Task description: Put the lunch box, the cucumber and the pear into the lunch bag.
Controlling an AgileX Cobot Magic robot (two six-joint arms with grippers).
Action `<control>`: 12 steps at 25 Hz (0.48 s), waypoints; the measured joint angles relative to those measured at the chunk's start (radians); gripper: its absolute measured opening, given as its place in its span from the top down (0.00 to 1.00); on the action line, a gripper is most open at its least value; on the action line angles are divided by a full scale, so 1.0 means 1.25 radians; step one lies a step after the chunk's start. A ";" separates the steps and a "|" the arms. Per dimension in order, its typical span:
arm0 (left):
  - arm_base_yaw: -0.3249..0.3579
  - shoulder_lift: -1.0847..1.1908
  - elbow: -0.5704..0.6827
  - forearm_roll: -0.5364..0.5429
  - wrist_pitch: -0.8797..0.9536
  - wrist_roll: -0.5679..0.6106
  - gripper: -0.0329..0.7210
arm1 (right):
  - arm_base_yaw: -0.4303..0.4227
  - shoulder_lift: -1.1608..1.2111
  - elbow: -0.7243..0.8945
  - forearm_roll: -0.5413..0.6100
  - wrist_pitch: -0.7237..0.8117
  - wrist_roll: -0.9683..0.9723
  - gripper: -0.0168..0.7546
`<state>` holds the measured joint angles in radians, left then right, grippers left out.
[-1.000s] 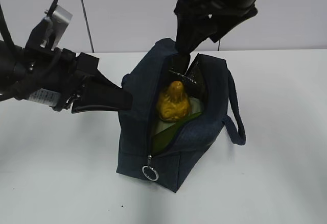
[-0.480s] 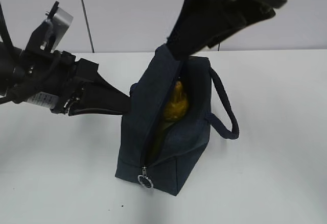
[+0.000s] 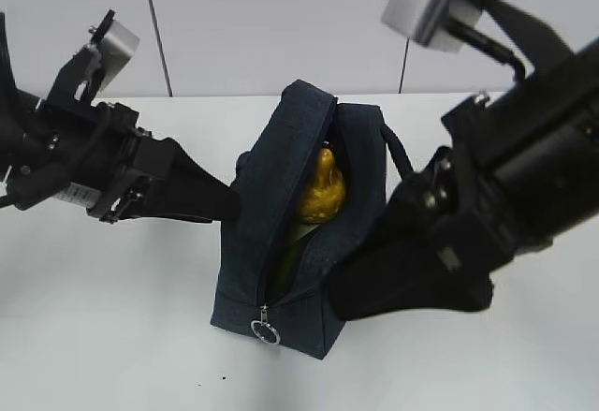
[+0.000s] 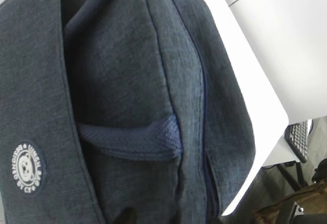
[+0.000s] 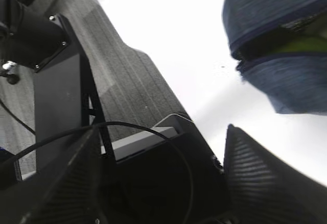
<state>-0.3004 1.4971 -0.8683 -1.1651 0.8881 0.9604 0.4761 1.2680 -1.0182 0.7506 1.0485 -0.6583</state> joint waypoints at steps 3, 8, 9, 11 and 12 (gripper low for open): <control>0.000 0.000 0.000 0.002 -0.002 0.020 0.62 | 0.000 -0.003 0.073 0.068 -0.047 -0.077 0.23; -0.005 0.000 0.000 0.003 -0.015 0.039 0.63 | 0.000 -0.003 0.158 0.158 -0.103 -0.196 0.23; -0.012 0.000 0.000 0.003 -0.021 0.047 0.63 | 0.000 -0.003 0.170 0.173 -0.110 -0.220 0.23; -0.032 0.000 -0.002 0.003 -0.044 0.056 0.63 | 0.000 -0.003 0.195 0.206 -0.122 -0.268 0.23; -0.045 0.000 -0.003 0.003 -0.062 0.058 0.63 | 0.000 -0.003 0.206 0.225 -0.128 -0.288 0.23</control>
<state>-0.3571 1.4971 -0.8722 -1.1613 0.8103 1.0329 0.4761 1.2644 -0.7605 1.0322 0.8885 -1.0188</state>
